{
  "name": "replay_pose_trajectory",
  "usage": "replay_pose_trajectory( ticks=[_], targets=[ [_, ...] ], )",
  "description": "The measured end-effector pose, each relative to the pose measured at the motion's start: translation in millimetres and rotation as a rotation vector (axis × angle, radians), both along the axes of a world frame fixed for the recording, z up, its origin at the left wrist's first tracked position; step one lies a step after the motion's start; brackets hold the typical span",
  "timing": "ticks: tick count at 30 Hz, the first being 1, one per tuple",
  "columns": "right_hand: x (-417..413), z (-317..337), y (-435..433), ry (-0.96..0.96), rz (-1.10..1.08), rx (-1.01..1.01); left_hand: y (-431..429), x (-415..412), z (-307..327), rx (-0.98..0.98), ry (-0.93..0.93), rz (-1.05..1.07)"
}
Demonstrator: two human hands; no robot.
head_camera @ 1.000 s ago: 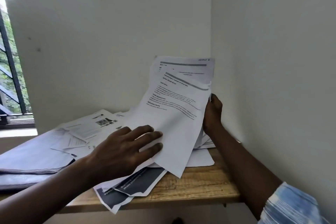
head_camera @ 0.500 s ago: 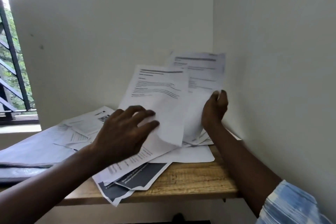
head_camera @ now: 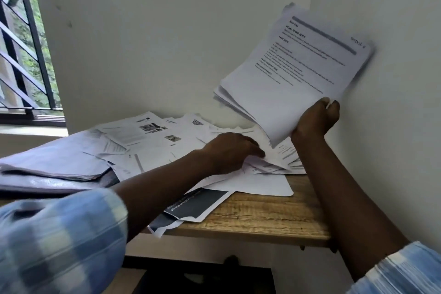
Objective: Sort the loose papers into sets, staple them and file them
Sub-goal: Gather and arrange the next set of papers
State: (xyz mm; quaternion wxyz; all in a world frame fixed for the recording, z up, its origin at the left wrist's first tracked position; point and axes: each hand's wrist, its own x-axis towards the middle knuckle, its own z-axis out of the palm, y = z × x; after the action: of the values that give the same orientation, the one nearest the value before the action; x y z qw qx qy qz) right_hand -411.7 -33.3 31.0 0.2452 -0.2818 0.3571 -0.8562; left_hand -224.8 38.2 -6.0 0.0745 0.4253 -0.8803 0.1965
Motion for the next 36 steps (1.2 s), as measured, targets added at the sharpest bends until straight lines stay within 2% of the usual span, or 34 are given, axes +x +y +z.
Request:
replay_pose_trajectory(
  ticks=[2, 4, 9, 11, 13, 16, 17, 18, 19, 22, 24, 25, 27, 29, 31, 36],
  targets=[
    [-2, -3, -4, 0.013, 0.02, -0.009, -10, -14, -2, 0.032, -0.009, -0.023],
    [-4, -7, -7, 0.039, 0.029, -0.008, -15, -23, -5, 0.079, 0.027, 0.066],
    [-4, -14, -14, -0.003, 0.028, 0.011, -21, -13, 0, 0.234, 0.383, 0.531],
    [-3, -13, -16, -0.033, 0.054, 0.023, -27, -7, 6, 0.338, 0.546, 0.591],
    [-1, -12, -17, -0.058, 0.104, 0.018, -38, -8, 6, 0.473, 0.857, 0.551],
    [-1, -13, -15, -0.139, 0.226, -0.013, -51, -15, 10, 0.543, 1.419, 0.453],
    [-1, -13, -14, -0.178, 0.283, -0.016, -49, -15, 11, 0.573, 1.501, 0.397],
    [-2, -12, -12, -0.216, 0.334, -0.016, -48, -15, 13, 0.586, 1.488, 0.353],
    [-3, -11, -11, -0.252, 0.378, -0.011, -48, -17, 15, 0.645, 1.589, 0.352],
    [-7, -10, -7, -0.31, 0.469, -0.003, -57, -17, 13, 0.756, 1.687, 0.335],
    [-8, -10, -8, -0.315, 0.504, 0.008, -68, -20, 11, 0.955, 1.875, 0.325],
    [-8, -11, -8, -0.315, 0.516, 0.008, -77, -21, 9, 1.021, 1.874, 0.322],
    [-9, -12, -7, -0.319, 0.538, -0.002, -83, -29, 15, 1.003, 1.708, 0.338],
    [-12, -11, -7, -0.318, 0.539, -0.004, -81, -37, 29, 0.854, 1.549, 0.325],
    [-15, -11, -7, -0.316, 0.552, -0.009, -84, -39, 43, 0.762, 1.494, 0.234],
    [-22, -9, -4, -0.336, 0.584, -0.015, -81, -40, 59, 0.999, 1.543, -0.034]
  ],
)
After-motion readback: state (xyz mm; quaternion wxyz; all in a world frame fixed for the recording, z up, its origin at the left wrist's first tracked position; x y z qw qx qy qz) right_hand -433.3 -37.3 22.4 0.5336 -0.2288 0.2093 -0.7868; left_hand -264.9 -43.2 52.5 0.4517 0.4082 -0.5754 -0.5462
